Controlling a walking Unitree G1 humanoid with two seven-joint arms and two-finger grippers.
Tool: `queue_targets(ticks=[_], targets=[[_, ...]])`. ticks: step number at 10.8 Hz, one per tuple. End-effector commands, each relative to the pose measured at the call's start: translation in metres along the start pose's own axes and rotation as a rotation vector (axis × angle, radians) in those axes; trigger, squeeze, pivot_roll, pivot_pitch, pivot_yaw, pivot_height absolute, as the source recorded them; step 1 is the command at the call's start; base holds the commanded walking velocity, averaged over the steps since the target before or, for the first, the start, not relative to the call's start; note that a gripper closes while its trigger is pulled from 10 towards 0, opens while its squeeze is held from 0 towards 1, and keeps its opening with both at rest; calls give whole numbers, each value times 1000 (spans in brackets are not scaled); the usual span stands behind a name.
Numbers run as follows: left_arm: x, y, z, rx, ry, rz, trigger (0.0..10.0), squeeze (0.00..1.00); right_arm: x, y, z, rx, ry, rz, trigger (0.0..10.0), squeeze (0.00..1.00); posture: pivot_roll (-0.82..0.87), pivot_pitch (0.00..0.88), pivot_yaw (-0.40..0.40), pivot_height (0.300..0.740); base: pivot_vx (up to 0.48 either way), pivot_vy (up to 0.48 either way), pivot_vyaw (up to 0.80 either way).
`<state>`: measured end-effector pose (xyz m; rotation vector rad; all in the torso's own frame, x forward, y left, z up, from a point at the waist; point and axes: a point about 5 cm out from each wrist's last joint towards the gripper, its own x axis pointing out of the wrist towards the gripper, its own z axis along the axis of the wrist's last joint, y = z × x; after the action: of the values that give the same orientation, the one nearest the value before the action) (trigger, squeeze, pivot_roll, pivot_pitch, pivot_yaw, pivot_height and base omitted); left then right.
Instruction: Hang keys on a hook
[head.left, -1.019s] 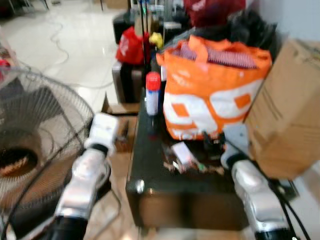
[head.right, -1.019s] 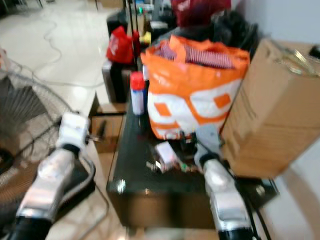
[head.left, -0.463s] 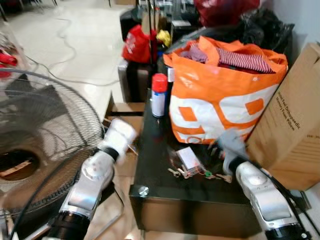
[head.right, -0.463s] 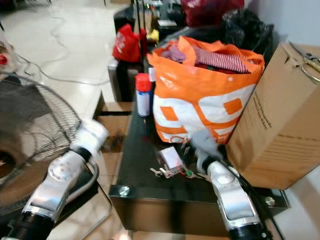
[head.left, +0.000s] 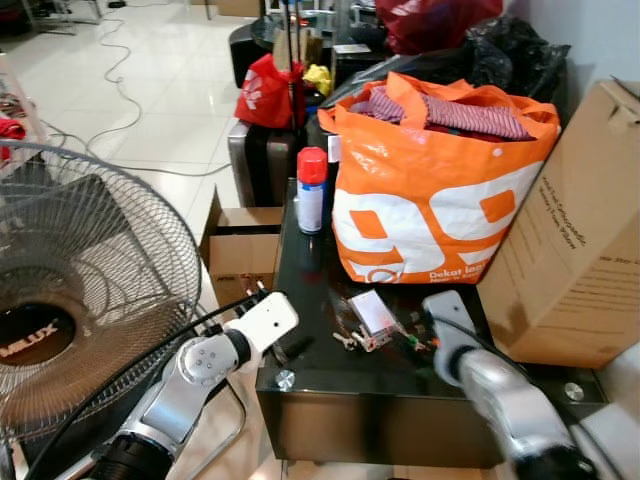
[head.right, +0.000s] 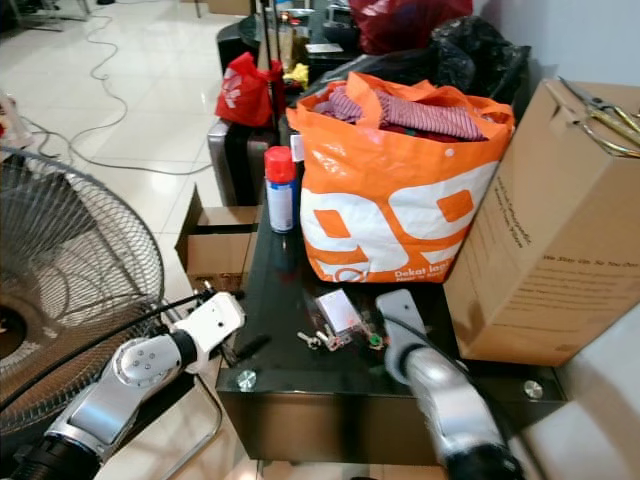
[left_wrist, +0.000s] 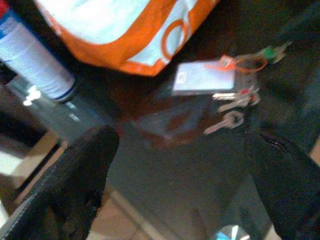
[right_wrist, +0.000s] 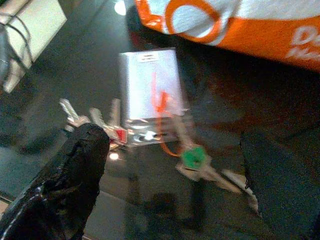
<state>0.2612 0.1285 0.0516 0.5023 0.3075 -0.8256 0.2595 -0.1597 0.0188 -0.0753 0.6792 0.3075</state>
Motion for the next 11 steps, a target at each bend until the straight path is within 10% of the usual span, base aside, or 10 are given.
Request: queue_targets(ticks=[1,2,4,7,11], targets=[[-1,-1,4,-5,-21,-35,10000,0,2,-5,-1,37,11,-24,10000,0,-122,0,13,740,0,0,0],[-1,-4,5,1,-29,-82,10000,0,7,-9,-4,130,39,-83,10000,0,-118,0,12,740,0,0,0],[-2,-4,6,0,-27,-96,10000,0,12,-16,-5,153,46,-144,3686,0,-115,0,17,740,0,0,0],[-3,-4,5,0,-27,-110,10000,0,14,-29,-11,162,64,-255,0,0,-108,0,17,740,0,0,0],[-3,-3,5,3,-26,-132,10000,0,16,-41,-26,145,131,-325,0,0,-104,0,23,740,0,0,0]])
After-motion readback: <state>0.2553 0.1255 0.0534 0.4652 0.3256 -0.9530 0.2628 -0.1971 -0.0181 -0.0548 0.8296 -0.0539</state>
